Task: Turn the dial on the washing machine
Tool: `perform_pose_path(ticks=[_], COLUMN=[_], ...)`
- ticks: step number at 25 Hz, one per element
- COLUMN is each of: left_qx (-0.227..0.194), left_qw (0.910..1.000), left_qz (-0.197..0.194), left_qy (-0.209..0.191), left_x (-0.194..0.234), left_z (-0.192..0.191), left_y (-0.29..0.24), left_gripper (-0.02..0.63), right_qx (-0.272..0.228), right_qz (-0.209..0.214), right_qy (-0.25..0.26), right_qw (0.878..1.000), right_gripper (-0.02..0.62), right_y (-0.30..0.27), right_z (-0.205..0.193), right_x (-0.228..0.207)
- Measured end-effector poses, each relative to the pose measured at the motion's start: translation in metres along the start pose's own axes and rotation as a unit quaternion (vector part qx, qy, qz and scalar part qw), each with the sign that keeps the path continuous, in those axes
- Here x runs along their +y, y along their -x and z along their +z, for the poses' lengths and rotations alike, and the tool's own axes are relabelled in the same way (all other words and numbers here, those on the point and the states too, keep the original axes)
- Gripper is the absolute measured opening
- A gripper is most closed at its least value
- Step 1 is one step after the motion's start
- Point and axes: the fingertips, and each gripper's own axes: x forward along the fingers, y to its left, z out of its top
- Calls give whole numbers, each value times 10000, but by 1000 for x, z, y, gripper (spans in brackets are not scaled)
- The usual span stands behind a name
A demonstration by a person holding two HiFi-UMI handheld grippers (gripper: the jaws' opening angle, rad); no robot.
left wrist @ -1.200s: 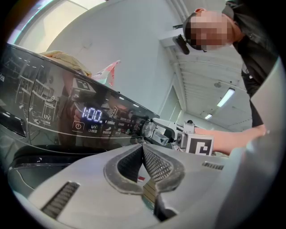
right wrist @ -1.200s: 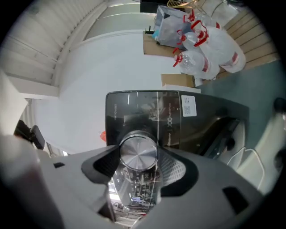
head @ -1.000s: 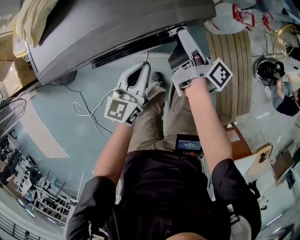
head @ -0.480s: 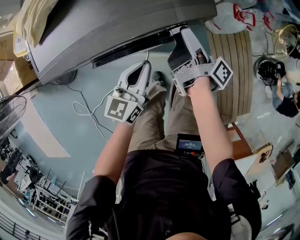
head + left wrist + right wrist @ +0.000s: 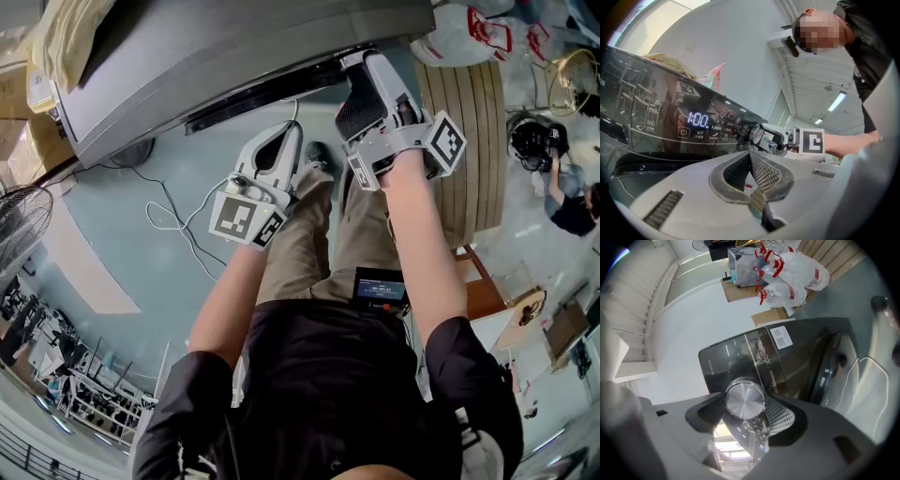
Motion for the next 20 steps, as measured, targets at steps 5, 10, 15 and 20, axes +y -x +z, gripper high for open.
perform_pose_path(ticks=[5,10,15,20], left_qx=[15,39,46,45], left_qw=[10000,10000,10000,10000], left_qz=[-4,-26,-62,-78], left_qy=[8,-1,-12,-17], left_x=[0,-2,-4,-4], left_z=[-1,-3,-4,-3], left_y=[-1,-3,-5,-5], left_gripper=[-6,-6,-6,-6], right_qx=[-28,-12,36,35], right_qz=[32,140,136,151], right_qy=[-404,-973,-1068,-1081], right_qw=[9992,9952,9942,9940], right_gripper=[272,272,272,273], right_y=[0,-1,-1,-2], right_z=[0,0,-1,-2], right_x=[-2,-3,-4,-5])
